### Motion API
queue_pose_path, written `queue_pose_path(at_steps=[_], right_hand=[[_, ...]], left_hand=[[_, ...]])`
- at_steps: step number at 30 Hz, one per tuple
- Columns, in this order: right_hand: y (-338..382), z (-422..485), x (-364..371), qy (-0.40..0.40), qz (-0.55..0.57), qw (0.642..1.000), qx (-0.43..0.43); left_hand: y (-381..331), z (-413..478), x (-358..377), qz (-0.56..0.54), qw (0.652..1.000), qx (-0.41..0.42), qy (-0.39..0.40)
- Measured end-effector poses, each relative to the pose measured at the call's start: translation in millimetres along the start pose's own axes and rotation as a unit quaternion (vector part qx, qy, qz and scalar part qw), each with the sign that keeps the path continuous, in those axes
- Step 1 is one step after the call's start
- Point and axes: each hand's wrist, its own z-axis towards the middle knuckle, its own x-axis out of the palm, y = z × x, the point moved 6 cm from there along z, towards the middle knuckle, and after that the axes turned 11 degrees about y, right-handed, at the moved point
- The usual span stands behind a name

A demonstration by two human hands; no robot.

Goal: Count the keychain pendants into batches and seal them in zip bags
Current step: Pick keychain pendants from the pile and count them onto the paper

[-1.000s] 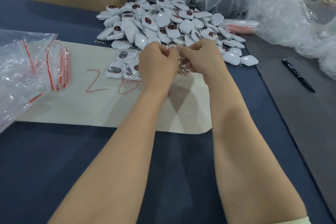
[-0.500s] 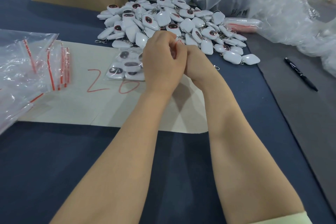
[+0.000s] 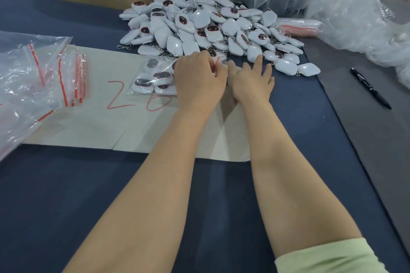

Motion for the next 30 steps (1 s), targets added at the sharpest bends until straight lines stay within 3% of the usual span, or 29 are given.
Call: queue_pose_path(at_steps=[21,30], right_hand=[[-0.6,13.8,1.0,0.014,0.006,0.999,0.037],[-1.8,10.5,-5.0,-0.040,0.066,0.997,0.027]], left_hand=[[0.0,0.8,1.8,0.001,1.000,0.001,0.008],[-0.4,0.7,1.6,0.000,1.000,-0.002,0.009]])
